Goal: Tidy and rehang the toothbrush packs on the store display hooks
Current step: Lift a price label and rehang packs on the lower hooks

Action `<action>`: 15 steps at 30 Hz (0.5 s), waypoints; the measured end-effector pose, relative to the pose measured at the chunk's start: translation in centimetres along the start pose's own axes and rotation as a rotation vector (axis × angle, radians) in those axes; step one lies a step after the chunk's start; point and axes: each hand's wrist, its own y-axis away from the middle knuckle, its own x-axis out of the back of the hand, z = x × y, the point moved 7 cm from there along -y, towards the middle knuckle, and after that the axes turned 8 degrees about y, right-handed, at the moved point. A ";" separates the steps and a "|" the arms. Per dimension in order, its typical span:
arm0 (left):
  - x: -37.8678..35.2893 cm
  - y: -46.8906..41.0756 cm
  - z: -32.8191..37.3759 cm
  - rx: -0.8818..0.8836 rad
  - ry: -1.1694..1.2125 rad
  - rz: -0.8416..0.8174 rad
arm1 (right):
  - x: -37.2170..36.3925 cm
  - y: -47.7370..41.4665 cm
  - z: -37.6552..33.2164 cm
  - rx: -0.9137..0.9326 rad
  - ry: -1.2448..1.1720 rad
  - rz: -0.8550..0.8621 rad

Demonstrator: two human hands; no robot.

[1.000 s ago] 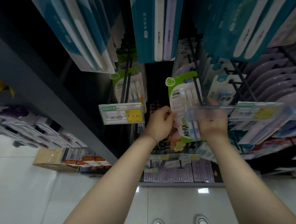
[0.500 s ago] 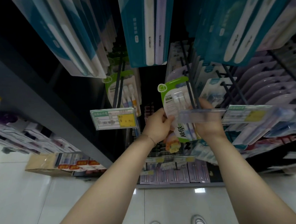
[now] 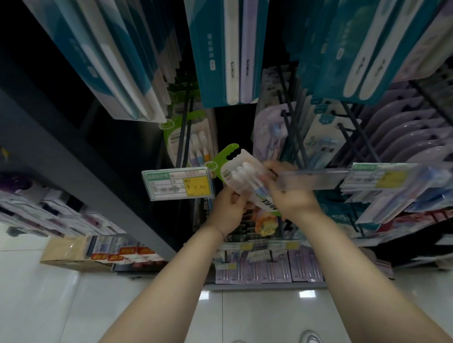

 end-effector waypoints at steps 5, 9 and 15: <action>2.8 1.5 -0.7 0.121 0.100 0.059 | -2.2 -0.2 -3.2 0.094 0.045 -0.017; 4.7 2.4 -0.2 0.139 0.195 0.113 | -2.4 -0.4 -6.8 0.203 0.113 0.024; 6.3 3.0 1.3 0.054 0.252 0.175 | -1.7 -0.9 -9.4 0.238 0.117 0.078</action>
